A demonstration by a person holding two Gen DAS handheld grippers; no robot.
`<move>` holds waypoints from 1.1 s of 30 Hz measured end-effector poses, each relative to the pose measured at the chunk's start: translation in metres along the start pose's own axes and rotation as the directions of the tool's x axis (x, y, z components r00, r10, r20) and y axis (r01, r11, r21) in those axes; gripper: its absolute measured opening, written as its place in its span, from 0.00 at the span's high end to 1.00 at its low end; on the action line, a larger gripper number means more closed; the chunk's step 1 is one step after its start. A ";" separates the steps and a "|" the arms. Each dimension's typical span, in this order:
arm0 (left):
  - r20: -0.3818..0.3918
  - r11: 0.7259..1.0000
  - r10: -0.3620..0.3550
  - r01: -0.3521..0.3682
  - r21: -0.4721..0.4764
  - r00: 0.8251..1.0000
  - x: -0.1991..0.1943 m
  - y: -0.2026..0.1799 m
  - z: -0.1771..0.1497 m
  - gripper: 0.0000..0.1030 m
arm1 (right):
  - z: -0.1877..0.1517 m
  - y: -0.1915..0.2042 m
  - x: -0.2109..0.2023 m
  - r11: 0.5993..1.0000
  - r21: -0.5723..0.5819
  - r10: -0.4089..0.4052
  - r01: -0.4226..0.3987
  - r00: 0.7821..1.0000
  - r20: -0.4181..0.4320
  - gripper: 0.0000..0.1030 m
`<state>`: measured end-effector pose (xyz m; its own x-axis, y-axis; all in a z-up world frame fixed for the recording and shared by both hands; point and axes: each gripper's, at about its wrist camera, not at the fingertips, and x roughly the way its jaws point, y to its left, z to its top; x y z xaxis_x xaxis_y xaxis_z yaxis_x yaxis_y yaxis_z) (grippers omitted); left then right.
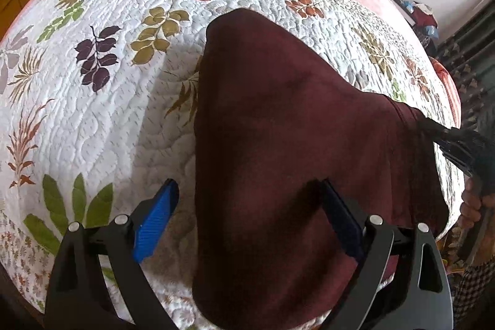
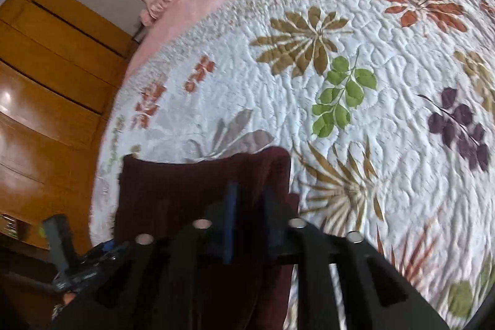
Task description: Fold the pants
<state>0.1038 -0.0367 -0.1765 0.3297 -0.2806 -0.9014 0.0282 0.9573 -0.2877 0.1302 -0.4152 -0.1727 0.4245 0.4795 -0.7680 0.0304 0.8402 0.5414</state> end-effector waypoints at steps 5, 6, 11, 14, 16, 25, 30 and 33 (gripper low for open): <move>0.019 1.000 -0.006 0.007 -0.007 1.000 -0.020 0.007 -0.013 0.11 | -0.044 0.003 -0.046 0.998 -0.014 0.067 -0.067 0.998 -0.001 0.55; 0.019 1.000 -0.010 0.010 -0.014 1.000 -0.022 0.009 -0.017 0.11 | -0.056 0.001 -0.051 0.996 -0.002 0.085 -0.085 0.996 -0.008 0.47; -0.004 1.000 -0.013 0.013 -0.026 1.000 -0.014 0.009 -0.028 0.11 | -0.103 -0.007 -0.052 0.991 0.051 0.125 -0.122 0.990 -0.059 0.30; -0.007 0.999 -0.024 0.024 -0.040 1.000 -0.011 0.007 -0.030 0.11 | -0.118 -0.005 -0.039 0.989 0.058 0.142 -0.138 0.987 -0.075 0.33; -0.011 1.000 -0.019 0.019 -0.025 1.000 -0.010 0.003 -0.030 0.11 | -0.120 -0.001 -0.032 0.994 0.040 0.101 -0.098 0.992 -0.079 0.40; -0.003 0.999 -0.027 0.027 -0.017 1.000 -0.012 -0.005 -0.034 0.11 | -0.115 0.015 -0.055 0.996 -0.046 0.081 -0.082 0.996 -0.025 0.73; -0.031 1.000 -0.006 0.006 0.024 1.000 -0.003 -0.007 -0.033 0.10 | -0.121 -0.002 -0.022 0.999 -0.029 -0.031 0.027 0.992 -0.120 0.72; -0.045 1.000 -0.026 0.025 -0.013 0.999 0.003 0.000 -0.034 0.09 | -0.123 -0.007 -0.023 1.000 -0.011 -0.007 0.006 0.993 -0.115 0.66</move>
<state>0.0728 -0.0397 -0.1901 0.2860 -0.3082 -0.9073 0.0244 0.9489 -0.3146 0.0091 -0.4007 -0.2009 0.3173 0.4992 -0.8063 0.0229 0.8459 0.5328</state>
